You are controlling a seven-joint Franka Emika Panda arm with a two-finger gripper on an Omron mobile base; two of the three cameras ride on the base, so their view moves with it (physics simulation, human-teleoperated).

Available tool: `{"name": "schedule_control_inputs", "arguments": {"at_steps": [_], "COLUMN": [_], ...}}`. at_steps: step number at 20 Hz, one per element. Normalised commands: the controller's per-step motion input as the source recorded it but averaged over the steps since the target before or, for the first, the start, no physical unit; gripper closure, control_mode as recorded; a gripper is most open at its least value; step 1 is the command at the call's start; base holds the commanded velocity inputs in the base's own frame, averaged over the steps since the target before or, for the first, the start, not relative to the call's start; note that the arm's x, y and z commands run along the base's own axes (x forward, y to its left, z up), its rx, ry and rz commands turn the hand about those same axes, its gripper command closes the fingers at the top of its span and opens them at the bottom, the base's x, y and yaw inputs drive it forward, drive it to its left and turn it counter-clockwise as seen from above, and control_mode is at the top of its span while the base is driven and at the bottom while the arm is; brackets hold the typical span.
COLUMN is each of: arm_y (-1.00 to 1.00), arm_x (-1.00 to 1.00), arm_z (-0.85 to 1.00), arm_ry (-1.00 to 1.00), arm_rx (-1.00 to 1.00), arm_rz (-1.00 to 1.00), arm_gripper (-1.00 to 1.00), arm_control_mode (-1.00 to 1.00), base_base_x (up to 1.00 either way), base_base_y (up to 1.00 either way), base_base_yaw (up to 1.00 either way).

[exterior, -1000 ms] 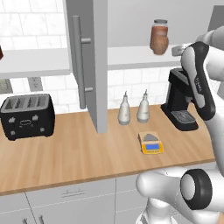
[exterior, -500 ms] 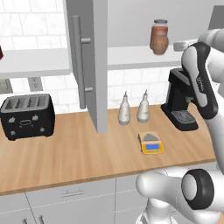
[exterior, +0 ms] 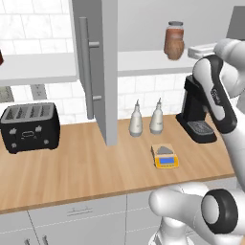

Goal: Pick the honey bottle and place it on the digital scale for weighing, and close the cabinet.

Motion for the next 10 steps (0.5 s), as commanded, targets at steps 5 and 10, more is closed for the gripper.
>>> {"name": "schedule_control_inputs", "arguments": {"at_steps": [5, 10], "arm_y": [0.00, -0.01], "arm_x": [0.38, 0.38], "arm_z": [0.01, 0.00], "arm_ry": [0.03, 0.12], "arm_rx": [0.00, 0.00], "arm_rz": [0.00, 0.03], "arm_gripper": [-1.00, -1.00], "arm_control_mode": [-1.00, -1.00], "base_base_x": [0.00, 0.00], "base_base_y": [0.00, 0.00], "base_base_yaw": [0.00, 0.00]}}
